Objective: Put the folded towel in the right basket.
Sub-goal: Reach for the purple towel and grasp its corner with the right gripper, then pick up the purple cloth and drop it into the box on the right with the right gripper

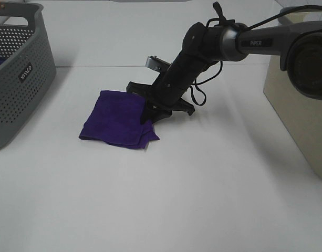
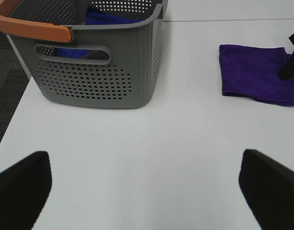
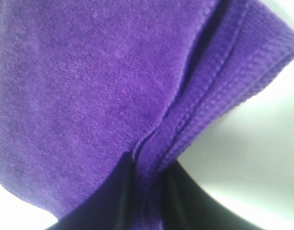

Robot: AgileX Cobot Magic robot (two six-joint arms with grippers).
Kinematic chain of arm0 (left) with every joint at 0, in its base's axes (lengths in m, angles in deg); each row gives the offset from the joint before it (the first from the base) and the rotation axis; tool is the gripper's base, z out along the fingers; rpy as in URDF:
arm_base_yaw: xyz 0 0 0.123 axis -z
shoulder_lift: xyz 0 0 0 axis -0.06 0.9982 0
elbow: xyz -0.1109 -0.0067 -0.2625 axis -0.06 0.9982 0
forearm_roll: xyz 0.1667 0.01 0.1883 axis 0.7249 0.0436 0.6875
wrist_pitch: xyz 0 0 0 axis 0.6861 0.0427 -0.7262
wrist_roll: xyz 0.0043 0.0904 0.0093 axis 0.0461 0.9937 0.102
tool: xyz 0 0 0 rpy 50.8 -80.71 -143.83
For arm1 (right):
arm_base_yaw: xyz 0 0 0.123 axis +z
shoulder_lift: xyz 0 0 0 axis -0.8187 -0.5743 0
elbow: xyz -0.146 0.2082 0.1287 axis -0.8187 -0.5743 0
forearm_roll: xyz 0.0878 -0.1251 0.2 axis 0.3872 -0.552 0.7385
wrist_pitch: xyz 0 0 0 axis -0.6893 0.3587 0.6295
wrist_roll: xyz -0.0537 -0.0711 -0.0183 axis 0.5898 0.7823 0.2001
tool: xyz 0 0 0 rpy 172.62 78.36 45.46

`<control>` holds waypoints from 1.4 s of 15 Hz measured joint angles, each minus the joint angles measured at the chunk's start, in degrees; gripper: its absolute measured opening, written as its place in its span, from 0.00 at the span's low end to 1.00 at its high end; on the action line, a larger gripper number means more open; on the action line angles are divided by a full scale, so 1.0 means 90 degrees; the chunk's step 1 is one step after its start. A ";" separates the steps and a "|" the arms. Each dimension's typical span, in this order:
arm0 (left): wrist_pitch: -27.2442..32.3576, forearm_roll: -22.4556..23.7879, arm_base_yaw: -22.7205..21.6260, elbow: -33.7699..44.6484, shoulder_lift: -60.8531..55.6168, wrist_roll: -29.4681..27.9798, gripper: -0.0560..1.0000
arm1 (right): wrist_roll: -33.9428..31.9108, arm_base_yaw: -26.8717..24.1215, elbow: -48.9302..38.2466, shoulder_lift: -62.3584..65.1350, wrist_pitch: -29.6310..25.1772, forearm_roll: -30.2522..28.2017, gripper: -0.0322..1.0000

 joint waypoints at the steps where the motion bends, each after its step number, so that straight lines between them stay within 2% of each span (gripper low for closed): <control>1: 0.0000 0.0000 0.0000 0.0000 0.0000 0.0000 0.99 | -0.0006 0.0000 0.0000 0.0000 -0.0006 0.0006 0.15; 2: 0.0000 0.0000 0.0000 0.0000 0.0000 0.0000 0.99 | -0.0006 0.0000 0.0000 0.0000 -0.0006 0.0006 0.15; 3: 0.0000 0.0000 0.0000 0.0000 0.0000 0.0000 0.99 | -0.0006 0.0000 0.0000 0.0000 -0.0013 0.0038 0.08; 6: 0.0000 0.0000 0.0000 0.0000 0.0000 0.0000 0.99 | -0.0006 0.0000 0.0000 0.0006 -0.0032 0.0197 0.08; 9: 0.0000 0.0000 0.0000 0.0000 0.0000 0.0000 0.99 | 0.0178 0.0025 -0.0185 0.0497 -0.0547 -0.0331 0.08; 11: 0.0000 0.0000 0.0000 0.0000 0.0000 0.0000 0.99 | 0.0236 0.0025 -0.0210 0.0872 -0.0649 -0.0458 0.08; 16: 0.0000 0.0000 0.0000 0.0000 0.0000 0.0000 0.99 | 0.0382 0.0032 -0.0210 0.2852 -0.0675 -0.0649 0.08; 18: 0.0000 0.0000 0.0000 0.0000 0.0000 0.0000 0.99 | 0.0401 -0.0006 -0.0210 0.3635 -0.0681 -0.1063 0.08; 20: 0.0000 0.0000 0.0000 0.0000 0.0000 0.0000 0.99 | 0.0363 -0.0306 -0.0210 0.4310 -0.0668 -0.1407 0.08; 21: 0.0000 0.0000 0.0000 0.0000 0.0000 0.0000 0.99 | 0.0331 -0.0630 -0.0210 0.4641 -0.0554 -0.1496 0.08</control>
